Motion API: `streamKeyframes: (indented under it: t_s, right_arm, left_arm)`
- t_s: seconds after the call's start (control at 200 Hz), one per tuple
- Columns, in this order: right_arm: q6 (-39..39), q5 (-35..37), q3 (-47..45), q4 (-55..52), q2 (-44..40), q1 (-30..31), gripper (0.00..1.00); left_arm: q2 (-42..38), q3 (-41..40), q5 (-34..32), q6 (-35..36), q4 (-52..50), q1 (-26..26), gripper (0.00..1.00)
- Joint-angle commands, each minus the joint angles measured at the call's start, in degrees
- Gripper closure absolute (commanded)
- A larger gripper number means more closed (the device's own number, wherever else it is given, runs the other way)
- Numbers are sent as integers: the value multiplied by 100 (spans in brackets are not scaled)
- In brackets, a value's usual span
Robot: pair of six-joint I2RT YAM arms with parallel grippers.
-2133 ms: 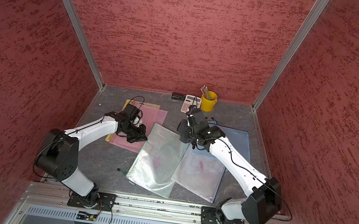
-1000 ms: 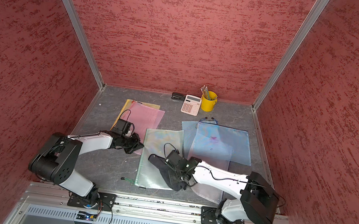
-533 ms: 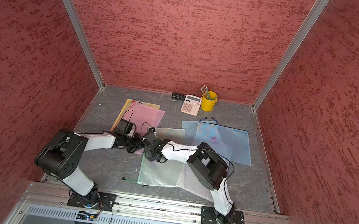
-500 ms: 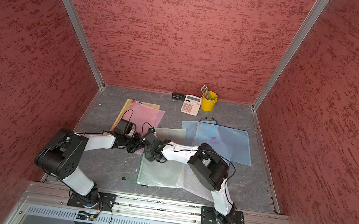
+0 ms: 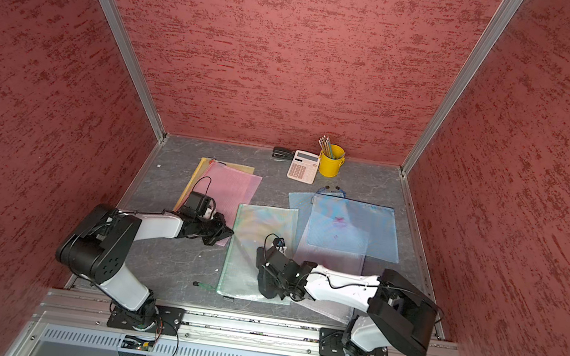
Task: Wipe the document bag
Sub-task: Wipe the dirt from the document bag.
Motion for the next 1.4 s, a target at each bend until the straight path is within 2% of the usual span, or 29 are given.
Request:
streamKeyframes:
  t_s: [0.0, 0.1, 0.175, 0.24, 0.306, 0.401, 0.526, 0.621, 0.731, 0.832, 0.912, 0.982, 1.067, 1.182, 1.277, 1.398]
  right_arm:
    - [-460, 488, 1005, -2221, 87, -396, 100]
    - [-1059, 719, 2615, -1734, 833, -674, 100]
    - [-1389, 692, 3468, -1055, 1670, -783, 100]
    - [-1466, 415, 3951, -597, 2457, -808, 100]
    - [-1432, 51, 3988, -104, 3044, -775, 100]
    - [-1241, -47, 3543, 243, 3334, -667, 100]
    - [-1064, 52, 2277, 501, 2795, -352, 100]
    - [-922, 128, 1373, 123, 2265, 159, 100]
    - [-196, -210, 382, -442, 1405, 809, 100]
    - [251, -265, 158, -1335, 575, 952, 100]
    - [-19, 280, 778, -1965, 218, 578, 100]
    - [-538, 489, 1523, -1687, 152, -155, 100]
    - [-1242, 538, 2618, -931, 1086, -709, 100]
    - [-1880, 690, 4132, -589, 2527, -926, 100]
    - [-2016, 540, 4617, -163, 3280, -1014, 100]
    - [-1897, 688, 4586, -308, 3715, -1097, 100]
  left_arm:
    - [-65, 23, -222, 146, -204, 80, 100]
    - [-90, 86, -233, 265, -339, 13, 100]
    - [-65, 117, -254, 287, -349, -45, 100]
    - [-3, 147, -267, 269, -331, -87, 100]
    - [60, 163, -332, 232, -291, -136, 100]
    - [131, 157, -363, 65, -142, -167, 100]
    - [220, 286, -539, -26, -258, -247, 100]
    - [322, 280, -532, -154, -132, -264, 100]
    - [404, 268, -522, -213, -26, -248, 100]
    - [471, 262, -457, -230, 43, -243, 100]
    - [489, 283, -395, -178, 50, -271, 100]
    - [514, 344, -301, -33, -10, -301, 100]
    - [542, 423, -269, 95, -148, -364, 100]
    - [524, 454, -301, 133, -204, -460, 100]
    - [583, 549, -363, 195, -310, -544, 100]
    - [585, 543, -378, 87, -223, -598, 100]
